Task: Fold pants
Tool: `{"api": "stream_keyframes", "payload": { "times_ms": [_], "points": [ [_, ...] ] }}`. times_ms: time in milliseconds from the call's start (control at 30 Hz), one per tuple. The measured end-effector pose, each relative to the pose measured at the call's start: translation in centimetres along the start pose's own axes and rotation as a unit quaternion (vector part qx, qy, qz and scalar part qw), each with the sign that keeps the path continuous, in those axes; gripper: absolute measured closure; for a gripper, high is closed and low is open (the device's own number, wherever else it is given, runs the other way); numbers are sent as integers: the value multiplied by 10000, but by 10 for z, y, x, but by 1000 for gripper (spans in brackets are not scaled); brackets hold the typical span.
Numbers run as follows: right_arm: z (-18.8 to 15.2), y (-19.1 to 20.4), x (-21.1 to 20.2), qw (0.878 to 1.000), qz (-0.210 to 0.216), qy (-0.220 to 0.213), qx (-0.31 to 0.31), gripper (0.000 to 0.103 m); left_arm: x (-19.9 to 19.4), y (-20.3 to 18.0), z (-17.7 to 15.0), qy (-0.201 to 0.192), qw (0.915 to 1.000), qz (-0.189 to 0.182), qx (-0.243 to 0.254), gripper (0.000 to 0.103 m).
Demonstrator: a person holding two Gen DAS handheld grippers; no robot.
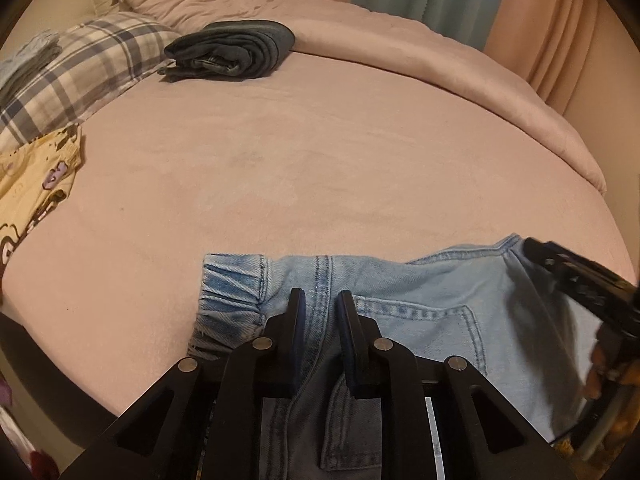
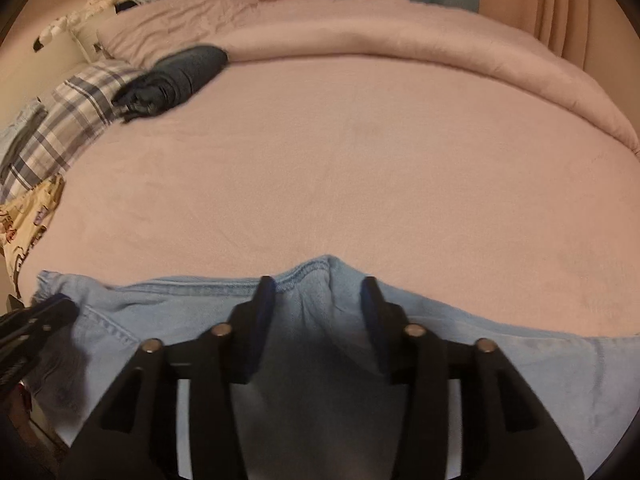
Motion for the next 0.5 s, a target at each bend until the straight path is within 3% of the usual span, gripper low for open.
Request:
{"api": "stream_keyframes", "payload": {
  "times_ms": [67, 300, 367, 467, 500],
  "points": [
    [1, -3, -11, 9999, 114, -105, 68, 44, 0, 0, 0, -4, 10000, -10, -14, 83],
    [-22, -6, -27, 9983, 581, 89, 46, 44, 2, 4, 2, 14, 9999, -111, -88, 83],
    [-32, -2, -21, 9981, 576, 173, -99, 49, 4, 4, 2, 23, 9998, -144, -137, 83],
    [-47, -12, 2, 9988, 121, 461, -75, 60, 4, 3, 2, 36, 9999, -119, -109, 83],
    [-48, -15, 2, 9991, 181, 385, -2, 62, 4, 3, 2, 36, 9999, -84, -76, 83]
  ]
}}
Point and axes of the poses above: each gripper's, at about its wrist camera, not at the fingertips, and x roughly the way its jaws point, y to its left, z to its top, the point moved 4 cm from there along x, roughly the way its jaws point, and after that the axes turned 8 degrees about -z, right-handed, at the moved point
